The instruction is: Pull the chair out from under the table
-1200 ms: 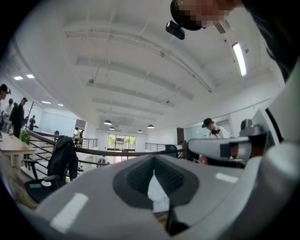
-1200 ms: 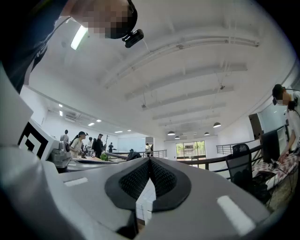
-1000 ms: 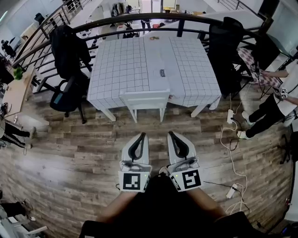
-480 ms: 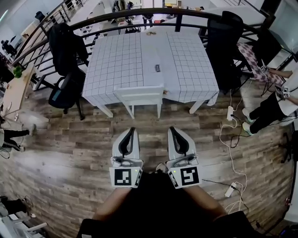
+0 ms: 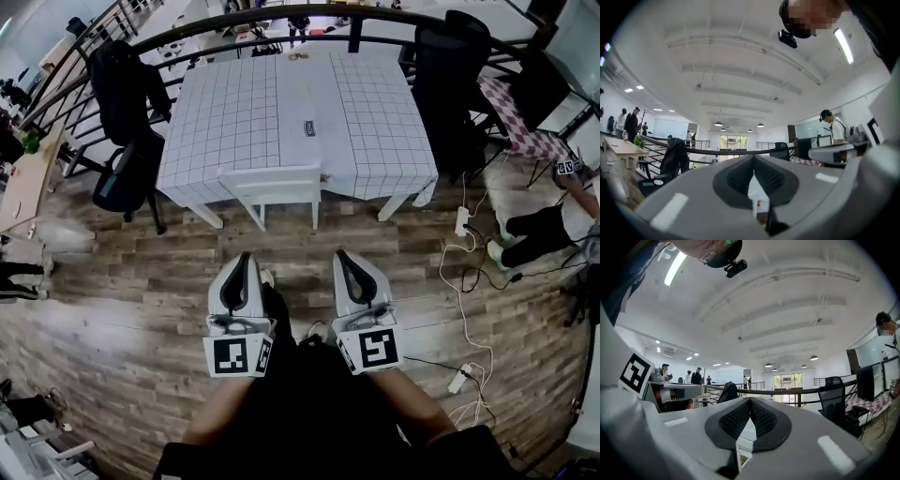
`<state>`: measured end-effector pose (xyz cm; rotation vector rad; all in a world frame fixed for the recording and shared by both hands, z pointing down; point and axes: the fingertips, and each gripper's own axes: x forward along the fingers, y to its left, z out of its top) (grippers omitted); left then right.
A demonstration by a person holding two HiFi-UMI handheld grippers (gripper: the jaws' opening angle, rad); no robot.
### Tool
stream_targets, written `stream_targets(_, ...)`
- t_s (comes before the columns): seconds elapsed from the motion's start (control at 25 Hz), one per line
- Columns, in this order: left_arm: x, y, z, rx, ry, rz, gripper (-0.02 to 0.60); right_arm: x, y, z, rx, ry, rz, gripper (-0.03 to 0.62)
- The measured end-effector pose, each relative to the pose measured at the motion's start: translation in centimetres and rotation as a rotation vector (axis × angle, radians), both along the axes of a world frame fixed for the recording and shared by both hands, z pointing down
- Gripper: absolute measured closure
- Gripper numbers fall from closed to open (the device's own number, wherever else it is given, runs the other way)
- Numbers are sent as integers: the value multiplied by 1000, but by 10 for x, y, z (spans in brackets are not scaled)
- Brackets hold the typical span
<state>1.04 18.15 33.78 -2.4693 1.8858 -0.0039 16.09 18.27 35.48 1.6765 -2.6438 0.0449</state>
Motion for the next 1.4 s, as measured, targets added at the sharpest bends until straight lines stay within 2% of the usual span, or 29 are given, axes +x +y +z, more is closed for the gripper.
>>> stream_targets(0.24, -1, -13, 8, -1, 7, -4, 572, 6, -5, 10, -9, 34, 1, 597)
stream_targets(0.36, 4, -27, 11, -1, 10, 21, 572, 6, -12, 20, -21, 77, -10, 597)
stream_targets(0.52, 7, -45, 12, 8, 3, 57, 572, 3, -27, 28, -57, 64, 7, 597)
stream_targets(0.76, -13, -82, 19, 2, 17, 57, 572, -21, -64, 31, -52, 77, -9, 597)
stream_targets(0.92, -28, -83, 37, 5, 28, 63, 572, -42, -72, 53, -66, 61, -12, 597)
stream_targets(1.08, -39, -135, 26, -18, 30, 61, 572, -65, -127, 42, -100, 70, -51, 597)
stream_targets(1.2, -54, -176, 36, -46, 47, 60, 572, -77, -168, 45, -109, 75, -49, 597)
stream_targets(1.32, -63, -213, 44, -70, 47, 87, 572, -92, -206, 39, -86, 70, -65, 597)
stream_targets(1.4, -63, -234, 45, -86, 37, 116, 572, -102, -228, 41, -110, 73, -76, 597)
